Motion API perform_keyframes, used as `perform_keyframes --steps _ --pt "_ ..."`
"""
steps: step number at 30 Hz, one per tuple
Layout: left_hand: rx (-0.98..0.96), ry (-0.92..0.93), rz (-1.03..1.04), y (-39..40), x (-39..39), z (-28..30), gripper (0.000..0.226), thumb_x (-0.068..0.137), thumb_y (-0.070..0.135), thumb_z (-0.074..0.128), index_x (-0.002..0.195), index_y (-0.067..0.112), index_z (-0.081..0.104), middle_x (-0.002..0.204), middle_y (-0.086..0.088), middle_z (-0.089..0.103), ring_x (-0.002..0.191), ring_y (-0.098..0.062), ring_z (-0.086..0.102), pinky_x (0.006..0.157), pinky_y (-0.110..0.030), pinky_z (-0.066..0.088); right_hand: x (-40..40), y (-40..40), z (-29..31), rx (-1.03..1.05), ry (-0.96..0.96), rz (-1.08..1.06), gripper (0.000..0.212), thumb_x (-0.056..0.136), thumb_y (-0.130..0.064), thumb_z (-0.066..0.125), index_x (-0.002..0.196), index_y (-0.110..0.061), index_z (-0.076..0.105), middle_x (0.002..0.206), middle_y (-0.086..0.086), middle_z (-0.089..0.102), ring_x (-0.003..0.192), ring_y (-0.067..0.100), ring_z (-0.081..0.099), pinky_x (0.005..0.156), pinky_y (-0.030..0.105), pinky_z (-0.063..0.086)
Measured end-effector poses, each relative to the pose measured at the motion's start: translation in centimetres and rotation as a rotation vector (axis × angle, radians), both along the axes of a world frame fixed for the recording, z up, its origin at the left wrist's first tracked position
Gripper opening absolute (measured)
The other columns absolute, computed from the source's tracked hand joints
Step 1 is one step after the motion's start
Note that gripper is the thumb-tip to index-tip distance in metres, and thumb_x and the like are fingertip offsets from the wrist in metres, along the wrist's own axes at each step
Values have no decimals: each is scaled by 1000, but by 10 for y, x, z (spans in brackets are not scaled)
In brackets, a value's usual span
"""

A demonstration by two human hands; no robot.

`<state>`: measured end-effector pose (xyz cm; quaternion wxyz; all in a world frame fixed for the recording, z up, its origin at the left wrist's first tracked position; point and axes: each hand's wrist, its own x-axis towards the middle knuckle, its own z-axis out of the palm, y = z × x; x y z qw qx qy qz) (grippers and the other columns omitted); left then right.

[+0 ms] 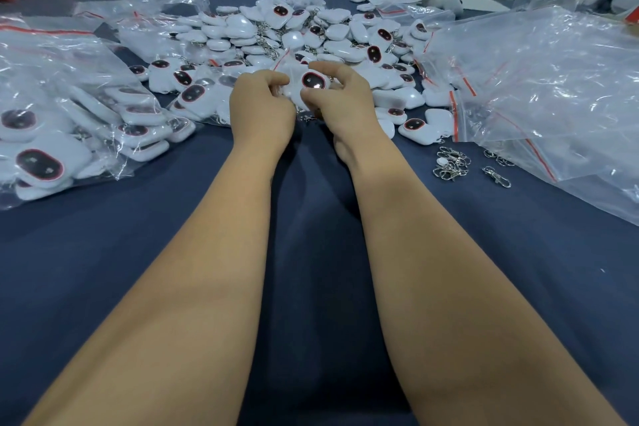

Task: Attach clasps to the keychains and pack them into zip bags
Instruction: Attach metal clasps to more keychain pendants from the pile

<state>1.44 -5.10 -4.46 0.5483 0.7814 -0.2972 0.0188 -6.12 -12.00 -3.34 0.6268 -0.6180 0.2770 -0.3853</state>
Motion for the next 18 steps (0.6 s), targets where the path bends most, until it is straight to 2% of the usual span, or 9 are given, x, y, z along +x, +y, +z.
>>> perform_keyframes --steps 4,6,8,10,11,14,18 --pt "-87 116 -79 1 0 3 44 83 -2 47 116 14 70 95 -4 67 79 -19 59 74 -30 50 1 0 0 25 15 17 30 82 11 59 105 -8 60 80 6 63 61 9 54 61 21 44" --pt "-116 163 -123 3 -3 5 39 81 2 50 111 13 72 93 -6 69 77 -19 60 75 -34 53 2 -1 1 6 39 25 33 83 11 56 111 -4 61 81 6 64 63 9 56 61 20 45" --pt "-150 215 -166 4 -6 8 34 74 11 53 99 17 74 81 -4 71 68 -16 60 66 -30 52 2 -2 0 -10 50 35 37 82 13 53 116 -2 61 89 11 65 73 17 58 69 27 48" --pt "-168 269 -184 4 -8 9 32 72 10 50 90 19 75 62 0 65 53 -14 55 55 -26 46 3 -1 -1 -25 54 44 37 82 14 53 113 -4 62 90 13 66 78 20 59 73 32 49" --pt "-169 285 -187 4 -8 10 31 74 9 50 87 20 76 58 1 63 51 -14 53 55 -25 44 3 -1 -1 -29 52 45 36 82 14 53 112 -5 62 88 13 66 77 20 59 73 32 50" --pt "-157 287 -206 4 -8 9 24 80 12 53 81 18 76 58 2 61 56 -16 50 59 -29 42 3 -3 -3 -34 40 37 34 84 14 54 113 -2 62 85 13 65 71 17 59 70 30 50" --pt "-131 259 -190 2 -7 6 22 83 16 54 86 5 72 64 -3 57 58 -17 45 59 -29 38 4 -4 -4 -30 29 54 36 84 16 54 114 -1 61 79 9 65 70 15 59 67 26 50"
